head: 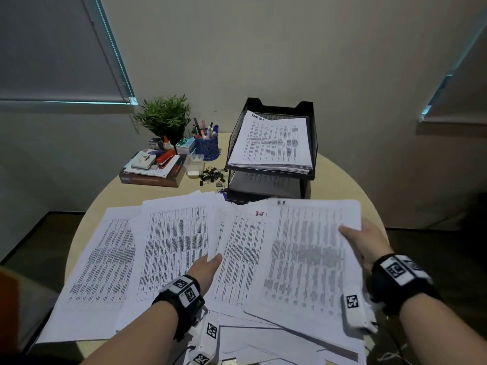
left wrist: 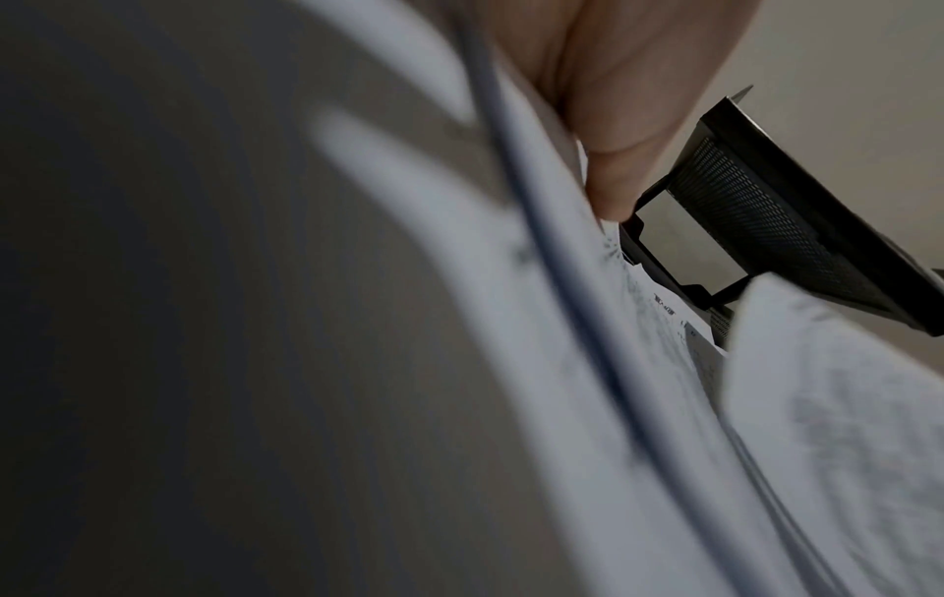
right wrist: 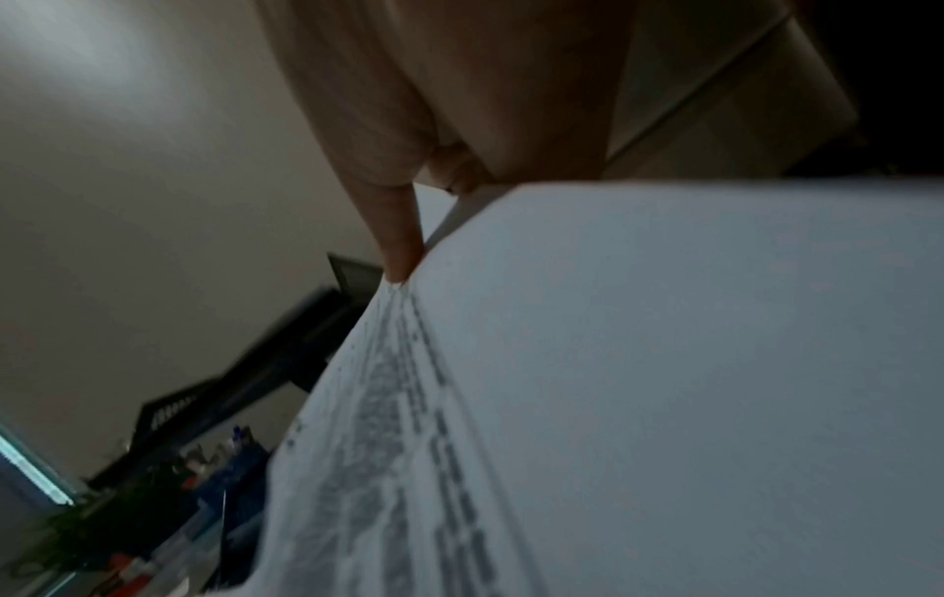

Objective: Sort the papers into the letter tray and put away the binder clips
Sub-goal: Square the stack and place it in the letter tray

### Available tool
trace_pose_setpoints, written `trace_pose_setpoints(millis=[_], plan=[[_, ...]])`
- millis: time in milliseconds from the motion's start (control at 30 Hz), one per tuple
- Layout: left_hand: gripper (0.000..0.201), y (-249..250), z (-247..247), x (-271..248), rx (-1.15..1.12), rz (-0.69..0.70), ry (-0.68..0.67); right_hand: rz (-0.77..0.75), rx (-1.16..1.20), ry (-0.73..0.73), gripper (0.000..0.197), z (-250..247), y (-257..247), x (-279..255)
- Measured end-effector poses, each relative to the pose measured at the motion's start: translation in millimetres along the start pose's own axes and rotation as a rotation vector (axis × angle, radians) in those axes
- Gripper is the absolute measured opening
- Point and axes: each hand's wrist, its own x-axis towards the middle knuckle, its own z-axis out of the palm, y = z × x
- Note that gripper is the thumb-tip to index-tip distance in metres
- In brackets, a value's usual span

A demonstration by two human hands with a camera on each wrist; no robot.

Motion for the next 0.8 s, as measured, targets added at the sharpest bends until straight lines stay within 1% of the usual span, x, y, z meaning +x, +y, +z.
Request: trace_pose_setpoints(millis=[33, 133, 200, 233, 267, 300, 333, 400, 433, 467, 533, 567, 633, 700, 733, 800], plan=[[0.069, -0.4, 0.5, 1.7, 0.009, -0.002, 0.010, 0.046, -0.005, -0.003, 0.027, 8.3, 9.0, 3.1], [0.067, 1.7, 0.7, 3.4, 0.033, -0.027, 0.019, 0.188, -0.076, -0.038, 0.045, 25.3, 37.1, 14.3], [0.071, -0.3, -1.1, 5.4, 0.000, -0.052, 0.016, 0.233, -0.120, -0.057, 0.061, 34.8, 53.0, 20.1], [0.075, -1.6, -1.5, 6.6, -0.041, -0.061, 0.004, 0.221, -0.210, -0.036, 0.062, 39.1, 56.4, 19.2], [0.080, -3.2, -1.3, 9.2, -0.092, -0.073, -0.021, 0.206, -0.328, 0.011, 0.058, 42.3, 59.6, 18.8], [0.085, -3.7, -1.5, 10.4, -0.125, -0.079, -0.040, 0.180, -0.384, 0.053, 0.052, 46.2, 59.5, 17.8], [0.090, -3.0, -0.8, 10.7, -0.142, -0.097, -0.052, 0.164, -0.410, 0.054, 0.049, 51.0, 55.6, 13.4], [0.093, -2.9, -0.8, 14.3, -0.127, -0.062, -0.061, 0.128, -0.333, -0.023, 0.049, 66.6, 45.8, -2.0], [0.087, -1.4, -1.0, 14.8, -0.107, -0.016, -0.098, 0.122, -0.298, -0.048, 0.051, 74.1, 42.3, -7.2], [0.077, -1.1, -0.3, 16.5, -0.074, 0.030, -0.139, 0.104, -0.303, -0.084, 0.051, 82.5, 36.3, -13.2], [0.059, -2.8, -1.0, 18.0, -0.012, 0.090, -0.159, 0.088, -0.363, -0.166, 0.047, 94.0, 27.0, -23.1], [0.050, -3.2, -1.9, 16.6, -0.032, 0.099, -0.169, 0.095, -0.368, -0.190, 0.046, 97.2, 25.2, -25.6], [0.032, -5.5, -4.3, 13.2, -0.072, 0.135, -0.195, 0.108, -0.323, -0.184, 0.050, 96.3, 26.3, -31.3], [0.026, -6.8, -9.0, 8.5, -0.100, 0.170, -0.203, 0.116, -0.259, -0.146, 0.058, 90.4, 28.6, -36.0], [0.025, -8.4, -13.1, 7.4, -0.134, 0.179, -0.204, 0.132, -0.190, -0.138, 0.062, 89.0, 26.3, -41.3], [0.026, -9.0, -24.1, 5.7, -0.197, 0.192, -0.214, 0.136, -0.046, -0.171, 0.062, 86.3, 24.0, -48.1]])
